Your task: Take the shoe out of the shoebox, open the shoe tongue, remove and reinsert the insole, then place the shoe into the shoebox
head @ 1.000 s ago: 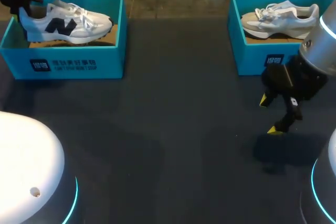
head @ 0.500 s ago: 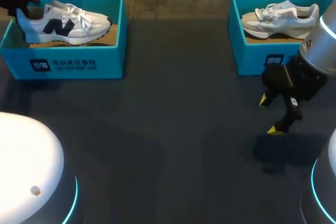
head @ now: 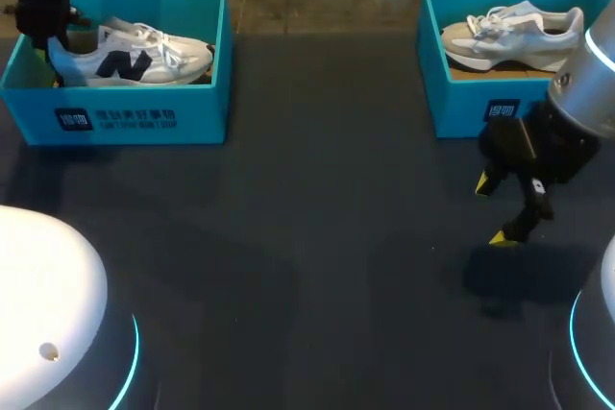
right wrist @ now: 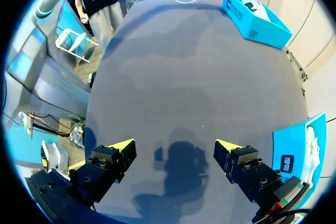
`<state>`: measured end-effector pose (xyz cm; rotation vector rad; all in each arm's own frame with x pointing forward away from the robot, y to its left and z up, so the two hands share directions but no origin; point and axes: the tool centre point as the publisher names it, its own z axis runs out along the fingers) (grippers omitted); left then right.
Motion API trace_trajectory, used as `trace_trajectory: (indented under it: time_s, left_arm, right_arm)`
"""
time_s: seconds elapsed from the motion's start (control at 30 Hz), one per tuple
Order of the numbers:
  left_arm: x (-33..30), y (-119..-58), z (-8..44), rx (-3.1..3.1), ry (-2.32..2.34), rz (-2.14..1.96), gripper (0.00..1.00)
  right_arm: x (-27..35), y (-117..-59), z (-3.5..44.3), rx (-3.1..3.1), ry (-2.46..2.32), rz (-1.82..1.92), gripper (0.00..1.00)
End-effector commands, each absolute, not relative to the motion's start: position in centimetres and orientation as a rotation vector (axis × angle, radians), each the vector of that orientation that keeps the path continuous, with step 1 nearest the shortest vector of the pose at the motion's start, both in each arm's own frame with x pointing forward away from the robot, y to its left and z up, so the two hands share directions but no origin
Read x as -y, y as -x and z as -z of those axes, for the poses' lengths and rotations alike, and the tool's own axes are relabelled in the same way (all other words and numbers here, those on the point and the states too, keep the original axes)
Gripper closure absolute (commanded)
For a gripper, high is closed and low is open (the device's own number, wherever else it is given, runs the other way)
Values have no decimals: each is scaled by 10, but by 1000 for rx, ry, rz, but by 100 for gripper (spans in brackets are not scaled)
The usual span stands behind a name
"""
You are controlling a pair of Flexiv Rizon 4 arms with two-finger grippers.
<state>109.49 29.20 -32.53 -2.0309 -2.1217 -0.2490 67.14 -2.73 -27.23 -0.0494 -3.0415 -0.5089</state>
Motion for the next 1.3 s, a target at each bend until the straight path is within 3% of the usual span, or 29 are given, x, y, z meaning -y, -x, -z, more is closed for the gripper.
trace_trajectory:
  time_s: [0.03, 0.47, 1.3]
  left_arm:
    - [-293, -1104, 334, 2128, 2013, 220, 100]
    - [-299, -1073, 344, 2051, 2089, 196, 100]
    - [-301, -1069, 376, 2041, 2101, 123, 100]
  right_arm:
    - [27, -671, 273, 3042, 49, 507, 0]
    - [27, -671, 273, 3042, 49, 507, 0]
    - [27, -671, 273, 3042, 49, 507, 0]
